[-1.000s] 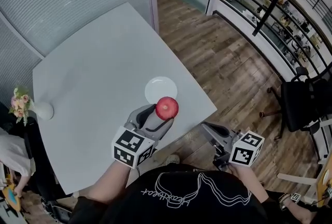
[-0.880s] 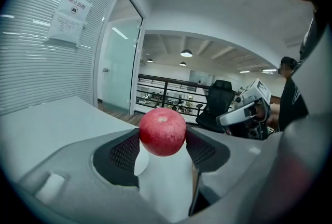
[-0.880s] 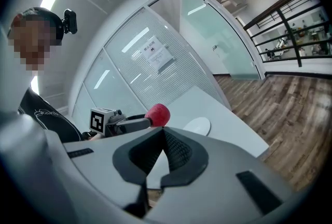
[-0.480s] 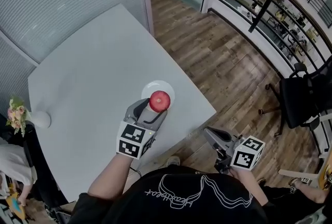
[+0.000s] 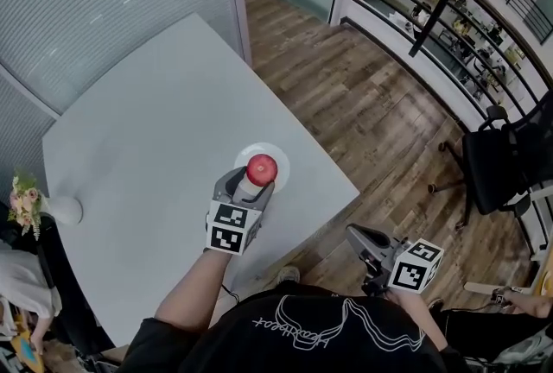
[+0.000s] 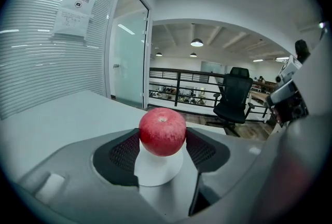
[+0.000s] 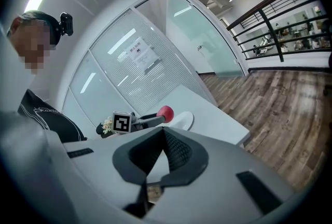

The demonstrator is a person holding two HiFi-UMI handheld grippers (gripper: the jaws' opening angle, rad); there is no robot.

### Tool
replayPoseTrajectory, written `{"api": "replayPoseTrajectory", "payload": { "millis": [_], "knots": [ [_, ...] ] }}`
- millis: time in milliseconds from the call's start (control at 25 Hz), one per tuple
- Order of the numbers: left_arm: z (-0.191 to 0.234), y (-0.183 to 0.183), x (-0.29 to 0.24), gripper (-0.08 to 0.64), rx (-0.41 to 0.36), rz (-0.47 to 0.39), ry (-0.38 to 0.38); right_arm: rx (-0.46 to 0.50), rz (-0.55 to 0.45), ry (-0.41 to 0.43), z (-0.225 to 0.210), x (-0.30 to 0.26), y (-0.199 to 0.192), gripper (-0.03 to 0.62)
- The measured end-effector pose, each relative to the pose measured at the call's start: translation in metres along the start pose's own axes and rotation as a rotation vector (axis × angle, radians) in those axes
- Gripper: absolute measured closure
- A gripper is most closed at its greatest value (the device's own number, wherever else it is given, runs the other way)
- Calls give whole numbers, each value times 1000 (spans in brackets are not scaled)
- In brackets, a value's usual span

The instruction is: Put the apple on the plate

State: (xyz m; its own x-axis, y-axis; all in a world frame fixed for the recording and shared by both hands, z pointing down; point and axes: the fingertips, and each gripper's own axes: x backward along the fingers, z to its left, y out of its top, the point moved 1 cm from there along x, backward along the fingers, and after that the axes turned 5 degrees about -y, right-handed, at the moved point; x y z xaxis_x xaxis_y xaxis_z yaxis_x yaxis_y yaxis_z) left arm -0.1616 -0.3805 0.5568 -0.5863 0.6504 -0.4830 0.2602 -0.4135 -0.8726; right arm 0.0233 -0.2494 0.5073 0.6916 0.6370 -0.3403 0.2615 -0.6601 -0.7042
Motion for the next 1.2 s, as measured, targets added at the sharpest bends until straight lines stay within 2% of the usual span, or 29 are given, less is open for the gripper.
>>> {"api": "replayPoseTrajectory", "payload": {
  "millis": [560, 720, 840, 1040, 1200],
  "knots": [
    [20, -33, -40, 274, 36, 67, 30, -39, -4, -40, -20, 3, -2, 583],
    [23, -39, -44, 273, 26, 84, 37, -60, -14, -46, -25, 3, -3, 583],
    [22, -42, -47, 273, 14, 82, 43, -65, -13, -50, -29, 4, -3, 583],
    [25, -51, -51, 273, 37, 81, 52, -75, -20, -44, -32, 4, -4, 583],
    [24, -51, -52, 273, 13, 70, 60, -74, -27, -44, -33, 7, -2, 583]
  ]
}}
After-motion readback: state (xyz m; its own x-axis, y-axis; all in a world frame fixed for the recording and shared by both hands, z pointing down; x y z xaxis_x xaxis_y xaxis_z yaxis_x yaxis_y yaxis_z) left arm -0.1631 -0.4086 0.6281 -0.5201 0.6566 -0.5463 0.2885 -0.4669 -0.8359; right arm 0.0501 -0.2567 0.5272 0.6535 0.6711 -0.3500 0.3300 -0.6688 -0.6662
